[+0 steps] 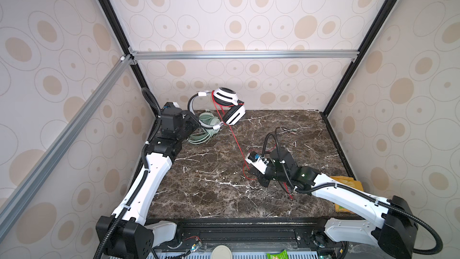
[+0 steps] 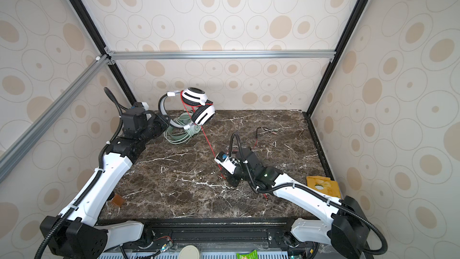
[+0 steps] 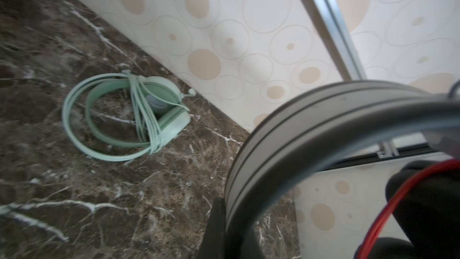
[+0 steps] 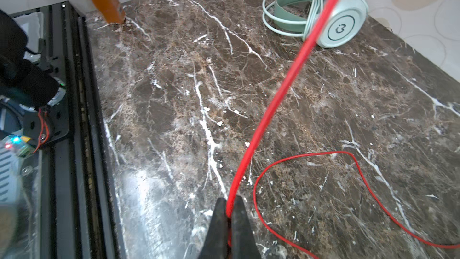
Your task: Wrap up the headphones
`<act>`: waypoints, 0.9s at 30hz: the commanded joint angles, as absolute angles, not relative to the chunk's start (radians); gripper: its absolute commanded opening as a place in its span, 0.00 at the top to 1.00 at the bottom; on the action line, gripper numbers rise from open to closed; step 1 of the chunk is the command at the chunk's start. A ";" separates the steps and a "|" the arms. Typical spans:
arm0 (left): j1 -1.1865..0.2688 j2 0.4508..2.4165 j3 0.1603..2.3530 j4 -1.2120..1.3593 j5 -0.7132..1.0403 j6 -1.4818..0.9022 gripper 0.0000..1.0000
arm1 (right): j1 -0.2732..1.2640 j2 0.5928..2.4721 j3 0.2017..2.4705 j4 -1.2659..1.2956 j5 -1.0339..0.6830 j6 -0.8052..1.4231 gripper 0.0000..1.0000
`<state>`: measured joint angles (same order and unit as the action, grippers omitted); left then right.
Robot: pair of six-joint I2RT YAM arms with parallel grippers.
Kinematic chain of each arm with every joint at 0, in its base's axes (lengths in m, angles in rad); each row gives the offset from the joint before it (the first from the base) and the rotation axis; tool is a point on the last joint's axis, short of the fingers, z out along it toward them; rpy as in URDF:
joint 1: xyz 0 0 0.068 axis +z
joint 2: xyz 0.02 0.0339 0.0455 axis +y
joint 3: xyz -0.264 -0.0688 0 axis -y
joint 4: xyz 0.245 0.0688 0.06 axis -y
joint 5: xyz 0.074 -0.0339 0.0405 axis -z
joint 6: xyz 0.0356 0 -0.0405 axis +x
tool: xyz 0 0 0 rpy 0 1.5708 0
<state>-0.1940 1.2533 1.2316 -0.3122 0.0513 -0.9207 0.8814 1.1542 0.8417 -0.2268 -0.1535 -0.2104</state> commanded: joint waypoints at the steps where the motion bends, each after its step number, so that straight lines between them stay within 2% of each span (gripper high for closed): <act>1: -0.232 1.267 1.298 -0.334 -0.162 -0.905 1.00 | 0.950 1.101 0.891 -0.405 -0.045 -0.258 1.00; 7: -0.385 1.337 1.339 -0.405 -0.359 -0.830 1.00 | 1.036 1.074 0.984 -0.510 0.054 -0.274 1.00; 15: -0.584 1.370 1.331 -0.488 -0.604 -0.663 1.00 | 1.045 1.037 1.085 -0.605 0.234 -0.328 1.00; 23: -0.715 1.333 1.201 -0.478 -0.597 -0.467 1.00 | 1.043 0.949 1.080 -0.532 0.411 -0.413 1.00; 27: -0.751 1.272 1.120 -0.438 -0.472 -0.367 1.00 | 1.034 0.960 1.091 -0.501 0.463 -0.456 1.00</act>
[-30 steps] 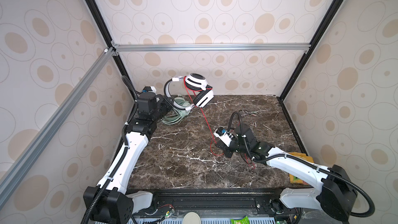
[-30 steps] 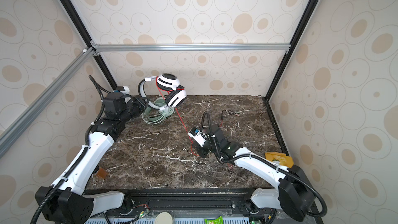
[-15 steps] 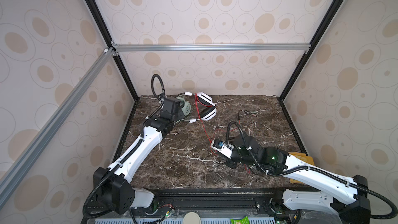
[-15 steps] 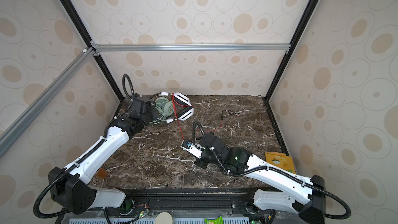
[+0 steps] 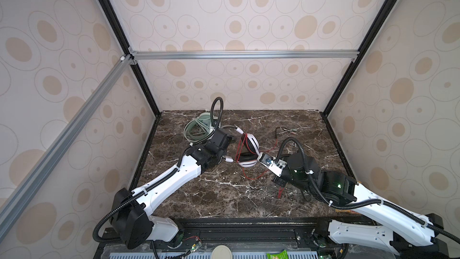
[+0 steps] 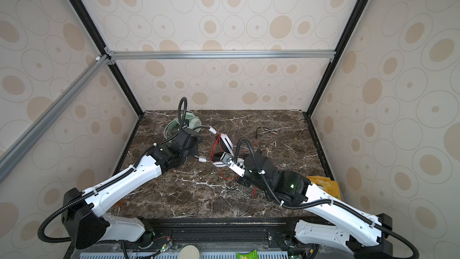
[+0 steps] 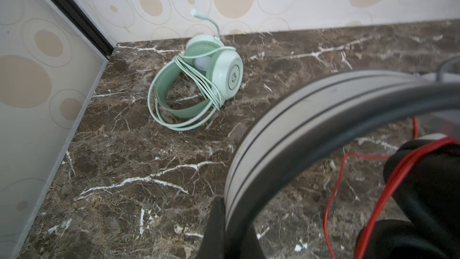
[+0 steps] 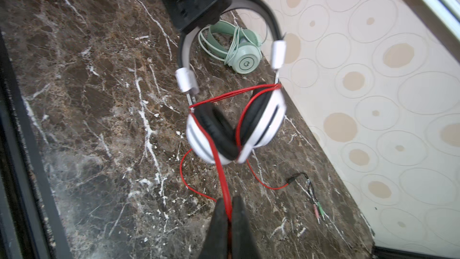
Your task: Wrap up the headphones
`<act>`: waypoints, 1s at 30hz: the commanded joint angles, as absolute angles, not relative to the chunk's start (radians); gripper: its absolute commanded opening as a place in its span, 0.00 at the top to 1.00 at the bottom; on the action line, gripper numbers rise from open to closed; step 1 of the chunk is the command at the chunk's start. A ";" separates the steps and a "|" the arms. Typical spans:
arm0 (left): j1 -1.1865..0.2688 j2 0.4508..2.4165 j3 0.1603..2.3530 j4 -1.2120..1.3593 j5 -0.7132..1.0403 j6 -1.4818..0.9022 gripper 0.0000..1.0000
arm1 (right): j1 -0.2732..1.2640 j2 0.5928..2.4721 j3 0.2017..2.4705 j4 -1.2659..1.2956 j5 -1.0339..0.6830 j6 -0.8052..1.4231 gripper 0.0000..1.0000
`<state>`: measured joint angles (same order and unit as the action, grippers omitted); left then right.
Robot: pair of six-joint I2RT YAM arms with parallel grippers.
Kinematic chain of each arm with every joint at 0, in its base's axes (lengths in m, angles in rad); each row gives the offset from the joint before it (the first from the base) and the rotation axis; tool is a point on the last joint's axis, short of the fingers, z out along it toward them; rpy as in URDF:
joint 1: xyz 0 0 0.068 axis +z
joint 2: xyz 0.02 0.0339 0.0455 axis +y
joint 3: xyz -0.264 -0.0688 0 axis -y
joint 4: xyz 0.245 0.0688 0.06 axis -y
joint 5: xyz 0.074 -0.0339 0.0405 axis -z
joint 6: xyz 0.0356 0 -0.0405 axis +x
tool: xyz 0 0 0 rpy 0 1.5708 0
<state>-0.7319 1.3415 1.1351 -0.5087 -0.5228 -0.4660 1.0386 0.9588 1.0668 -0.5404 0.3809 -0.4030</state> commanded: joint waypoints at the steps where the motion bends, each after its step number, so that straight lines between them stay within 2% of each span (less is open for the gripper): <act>1: -0.754 1.258 1.105 -0.433 -0.433 -0.353 1.00 | 1.024 0.966 1.093 -0.494 0.463 -0.460 1.00; 10: -0.813 1.141 1.024 -0.403 -0.264 -0.296 1.00 | 0.852 1.016 1.052 -0.378 0.310 -0.428 1.00; 17: -0.826 1.073 0.980 -0.373 -0.164 -0.282 1.00 | 0.673 1.125 0.994 -0.237 0.091 -0.370 1.00; 24: -0.827 1.031 0.981 -0.369 -0.151 -0.304 1.00 | 0.595 1.205 0.948 -0.159 -0.010 -0.303 1.00; 30: -0.827 0.980 0.983 -0.318 -0.037 -0.320 1.00 | 0.521 1.222 0.890 -0.081 -0.146 -0.239 0.98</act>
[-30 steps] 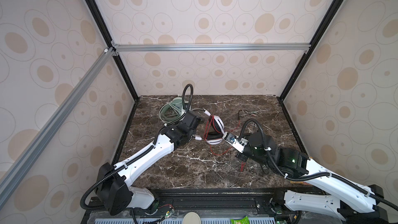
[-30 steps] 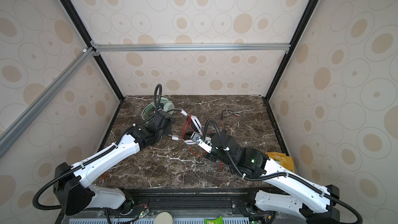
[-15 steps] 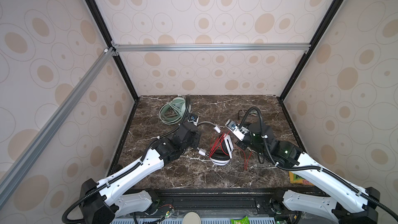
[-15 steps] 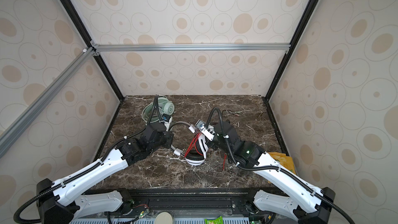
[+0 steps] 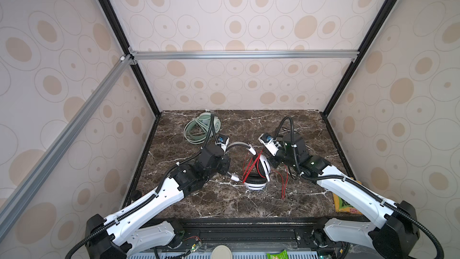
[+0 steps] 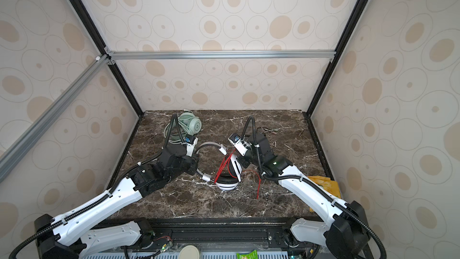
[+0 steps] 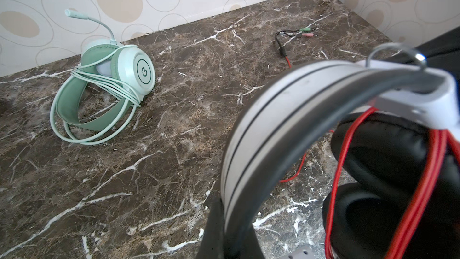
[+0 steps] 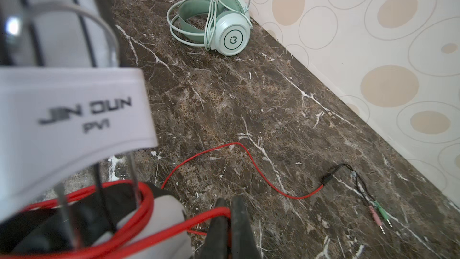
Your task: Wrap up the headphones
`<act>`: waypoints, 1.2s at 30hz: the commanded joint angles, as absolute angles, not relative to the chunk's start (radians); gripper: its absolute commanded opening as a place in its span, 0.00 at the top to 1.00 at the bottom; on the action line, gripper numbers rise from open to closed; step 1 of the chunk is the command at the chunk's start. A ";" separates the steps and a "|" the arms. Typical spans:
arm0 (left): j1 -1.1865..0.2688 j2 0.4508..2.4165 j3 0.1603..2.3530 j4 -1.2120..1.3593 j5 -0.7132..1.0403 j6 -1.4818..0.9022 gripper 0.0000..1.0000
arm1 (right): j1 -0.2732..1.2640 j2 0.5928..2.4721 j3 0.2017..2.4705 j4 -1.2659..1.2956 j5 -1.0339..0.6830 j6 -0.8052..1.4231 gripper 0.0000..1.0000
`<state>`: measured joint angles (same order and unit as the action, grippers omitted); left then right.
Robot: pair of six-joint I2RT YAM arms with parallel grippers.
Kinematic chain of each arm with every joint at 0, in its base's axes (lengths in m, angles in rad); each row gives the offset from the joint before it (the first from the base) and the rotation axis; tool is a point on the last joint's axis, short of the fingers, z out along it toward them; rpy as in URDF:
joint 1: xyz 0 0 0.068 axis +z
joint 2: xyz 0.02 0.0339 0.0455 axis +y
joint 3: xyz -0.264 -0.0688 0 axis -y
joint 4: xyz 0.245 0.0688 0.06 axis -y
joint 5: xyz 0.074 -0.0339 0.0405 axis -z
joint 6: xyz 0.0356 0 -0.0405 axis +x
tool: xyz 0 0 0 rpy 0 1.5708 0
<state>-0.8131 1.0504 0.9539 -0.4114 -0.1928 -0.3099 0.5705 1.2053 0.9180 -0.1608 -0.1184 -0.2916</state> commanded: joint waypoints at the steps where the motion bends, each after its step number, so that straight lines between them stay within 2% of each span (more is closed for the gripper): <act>1: -0.827 0.975 0.987 -0.309 -0.012 -0.326 1.00 | 0.513 1.223 0.883 -0.067 -0.165 -0.232 0.95; 9: -0.780 0.973 1.019 -0.262 0.148 -0.385 1.00 | 0.475 1.225 0.842 -0.025 -0.230 -0.197 0.88; 16: -0.631 0.987 1.019 -0.204 0.320 -0.473 1.00 | 0.427 1.206 0.799 -0.024 -0.263 -0.163 0.83; 20: -0.575 1.023 1.051 -0.219 0.331 -0.499 1.00 | 0.410 1.174 0.765 -0.021 -0.263 -0.153 0.79; 22: -0.543 1.054 1.079 -0.236 0.323 -0.512 1.00 | 0.398 1.155 0.747 -0.023 -0.243 -0.137 0.73; 26: -0.482 1.123 1.137 -0.246 0.321 -0.518 1.00 | 0.367 1.101 0.687 -0.013 -0.194 -0.080 0.70; 36: -0.399 1.372 1.351 -0.309 0.290 -0.564 1.00 | 0.343 0.923 0.569 -0.042 -0.162 -0.024 0.47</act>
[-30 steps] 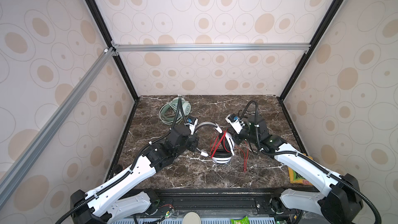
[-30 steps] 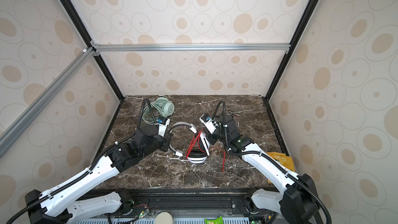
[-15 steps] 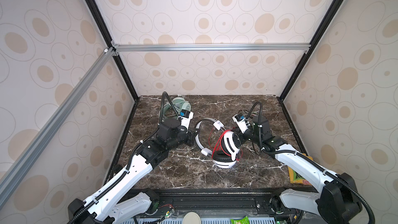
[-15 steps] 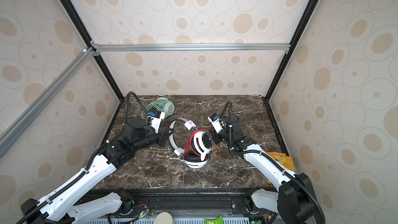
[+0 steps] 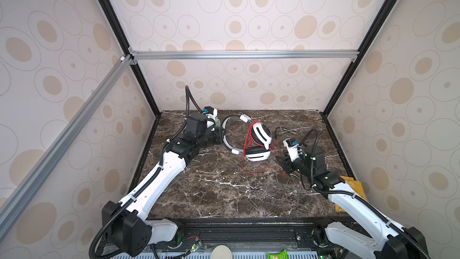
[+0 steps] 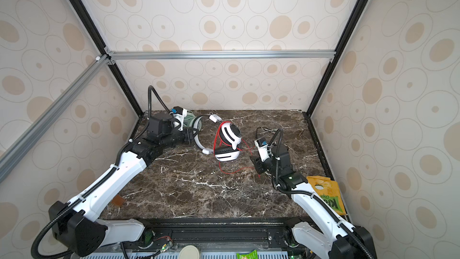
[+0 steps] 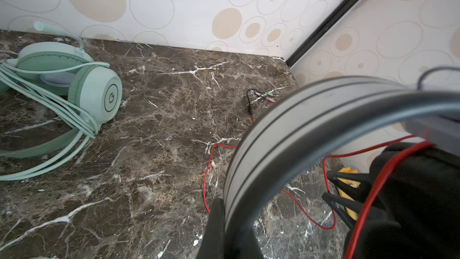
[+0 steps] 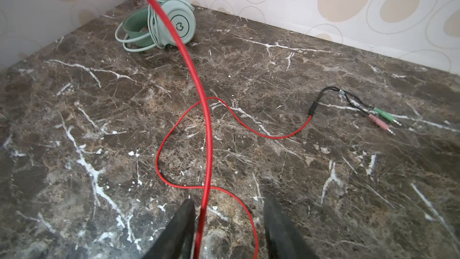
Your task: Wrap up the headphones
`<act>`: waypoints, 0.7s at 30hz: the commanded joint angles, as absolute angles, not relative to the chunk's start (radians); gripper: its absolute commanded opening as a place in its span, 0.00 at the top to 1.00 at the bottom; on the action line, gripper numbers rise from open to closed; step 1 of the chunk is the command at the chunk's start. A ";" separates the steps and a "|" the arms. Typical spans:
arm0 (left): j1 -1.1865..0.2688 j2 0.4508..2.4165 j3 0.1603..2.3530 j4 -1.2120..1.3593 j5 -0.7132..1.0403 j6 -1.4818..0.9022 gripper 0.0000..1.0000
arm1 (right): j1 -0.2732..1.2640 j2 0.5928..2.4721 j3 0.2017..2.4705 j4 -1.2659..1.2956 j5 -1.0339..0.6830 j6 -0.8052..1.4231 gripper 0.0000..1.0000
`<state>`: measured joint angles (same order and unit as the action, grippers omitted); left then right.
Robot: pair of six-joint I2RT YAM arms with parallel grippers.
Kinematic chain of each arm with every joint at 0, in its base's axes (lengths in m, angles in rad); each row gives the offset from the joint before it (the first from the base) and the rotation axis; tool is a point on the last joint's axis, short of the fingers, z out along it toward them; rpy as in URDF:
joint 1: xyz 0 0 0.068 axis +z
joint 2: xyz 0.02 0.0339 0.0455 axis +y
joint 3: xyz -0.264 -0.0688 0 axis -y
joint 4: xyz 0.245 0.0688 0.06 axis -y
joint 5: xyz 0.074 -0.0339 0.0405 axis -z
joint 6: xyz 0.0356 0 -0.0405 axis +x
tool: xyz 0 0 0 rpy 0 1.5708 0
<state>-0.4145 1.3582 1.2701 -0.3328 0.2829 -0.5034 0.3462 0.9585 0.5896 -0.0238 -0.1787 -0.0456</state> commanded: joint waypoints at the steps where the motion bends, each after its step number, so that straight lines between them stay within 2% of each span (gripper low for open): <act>1: -0.398 1.380 1.353 -0.302 0.263 -0.565 1.00 | 0.341 0.909 0.558 -0.043 -0.158 -0.019 0.45; 8: -0.374 1.370 1.296 -0.302 0.026 -0.654 1.00 | 0.341 0.884 0.493 0.009 -0.166 0.038 0.42; 15: -0.353 1.291 1.211 -0.265 -0.041 -0.699 1.00 | 0.341 0.990 0.491 0.103 -0.139 0.110 0.42; 21: -0.321 1.234 1.170 -0.232 -0.021 -0.753 1.00 | 0.340 1.097 0.511 0.154 -0.154 0.155 0.43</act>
